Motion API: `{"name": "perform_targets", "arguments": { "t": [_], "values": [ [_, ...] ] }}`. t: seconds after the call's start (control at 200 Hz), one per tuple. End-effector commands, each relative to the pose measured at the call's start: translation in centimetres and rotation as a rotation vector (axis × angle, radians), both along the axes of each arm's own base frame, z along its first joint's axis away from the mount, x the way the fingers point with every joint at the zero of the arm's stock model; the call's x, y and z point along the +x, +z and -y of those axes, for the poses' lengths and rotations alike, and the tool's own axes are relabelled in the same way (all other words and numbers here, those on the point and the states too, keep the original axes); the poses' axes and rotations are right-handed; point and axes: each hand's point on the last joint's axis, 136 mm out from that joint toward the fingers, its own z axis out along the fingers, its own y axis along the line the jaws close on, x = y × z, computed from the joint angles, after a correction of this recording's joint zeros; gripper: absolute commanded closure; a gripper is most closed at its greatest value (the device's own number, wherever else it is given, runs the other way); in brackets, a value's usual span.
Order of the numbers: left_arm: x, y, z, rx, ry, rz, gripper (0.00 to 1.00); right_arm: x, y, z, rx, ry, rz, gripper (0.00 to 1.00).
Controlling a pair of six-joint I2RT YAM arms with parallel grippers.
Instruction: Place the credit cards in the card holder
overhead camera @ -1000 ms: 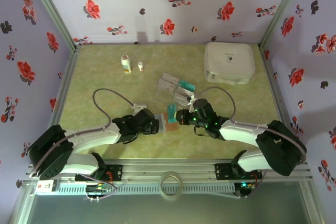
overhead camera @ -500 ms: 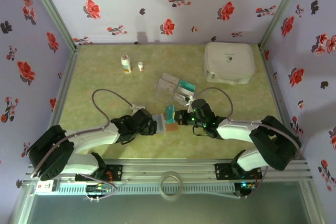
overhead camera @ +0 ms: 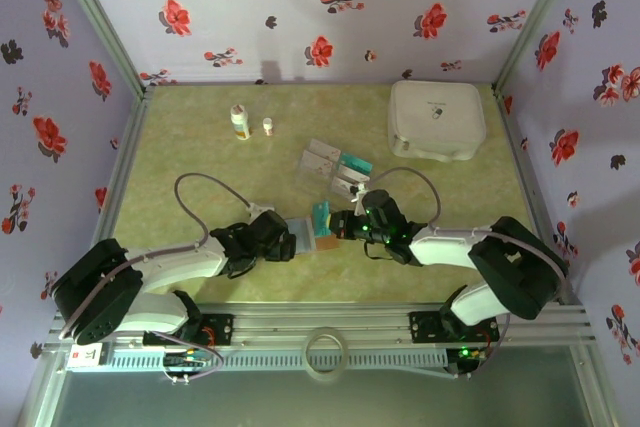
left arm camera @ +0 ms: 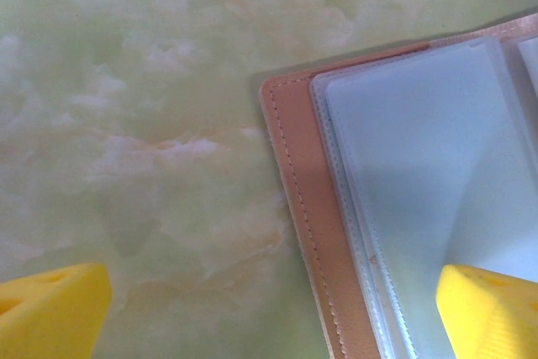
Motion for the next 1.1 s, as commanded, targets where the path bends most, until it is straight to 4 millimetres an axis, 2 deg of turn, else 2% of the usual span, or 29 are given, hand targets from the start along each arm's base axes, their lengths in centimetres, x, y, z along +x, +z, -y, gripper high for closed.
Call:
{"name": "perform_targets", "arguments": {
  "t": [0.0, 0.5, 1.095],
  "values": [
    [0.0, -0.6, -1.5, 0.052, 0.037, -0.004, 0.0, 0.3, 1.0, -1.0, 0.039, 0.014, 0.018, 1.0],
    [-0.2, -1.4, -3.1, 0.111, 0.083, -0.026, 0.0, 0.2, 0.7, -1.4, 0.046, 0.021, 0.009, 1.0],
    [-0.4, -1.5, -3.5, 0.103, 0.102, -0.028, 0.0, -0.1, 0.5, -2.5, 0.088, 0.044, 0.001, 1.0]
  ]
}}
